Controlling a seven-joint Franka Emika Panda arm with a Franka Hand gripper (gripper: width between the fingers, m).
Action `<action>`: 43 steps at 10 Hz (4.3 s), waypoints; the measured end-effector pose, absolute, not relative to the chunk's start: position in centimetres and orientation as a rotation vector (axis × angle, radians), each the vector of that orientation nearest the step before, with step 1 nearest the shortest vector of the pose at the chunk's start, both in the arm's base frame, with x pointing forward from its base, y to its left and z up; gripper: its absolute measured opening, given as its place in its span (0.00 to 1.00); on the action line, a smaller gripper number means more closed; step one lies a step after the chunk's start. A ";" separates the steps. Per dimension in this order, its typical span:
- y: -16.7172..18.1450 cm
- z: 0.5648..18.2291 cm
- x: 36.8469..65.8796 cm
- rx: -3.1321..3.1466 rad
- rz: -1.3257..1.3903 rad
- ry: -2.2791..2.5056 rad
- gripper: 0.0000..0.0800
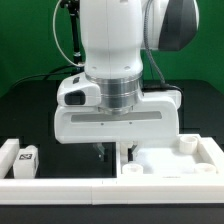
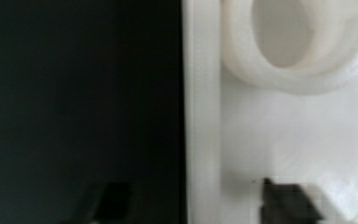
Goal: Assemble one leg
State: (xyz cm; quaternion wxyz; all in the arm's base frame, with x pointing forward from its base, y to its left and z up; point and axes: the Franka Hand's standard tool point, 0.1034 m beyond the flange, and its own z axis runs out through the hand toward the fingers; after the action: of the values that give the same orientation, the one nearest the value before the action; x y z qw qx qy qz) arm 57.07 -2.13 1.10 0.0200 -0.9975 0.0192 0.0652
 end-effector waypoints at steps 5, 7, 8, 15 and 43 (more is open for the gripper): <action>-6.7 6.6 56.5 -3.047 0.295 0.016 0.80; -8.1 6.5 56.9 -3.047 0.288 -0.026 0.81; -7.9 6.5 56.8 -3.047 0.289 -0.029 0.81; -14.5 6.6 61.2 -3.056 0.443 -0.123 0.81; -16.2 1.6 59.6 -3.035 0.920 -0.227 0.68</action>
Offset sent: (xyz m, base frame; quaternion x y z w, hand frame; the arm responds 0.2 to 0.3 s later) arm -0.0153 -0.0465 0.0580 0.0331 -0.0704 -0.0194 0.9968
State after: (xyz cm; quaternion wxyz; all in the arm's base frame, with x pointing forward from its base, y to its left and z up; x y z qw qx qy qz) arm 59.61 -16.21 1.56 -0.0191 -0.9544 -0.0715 0.2893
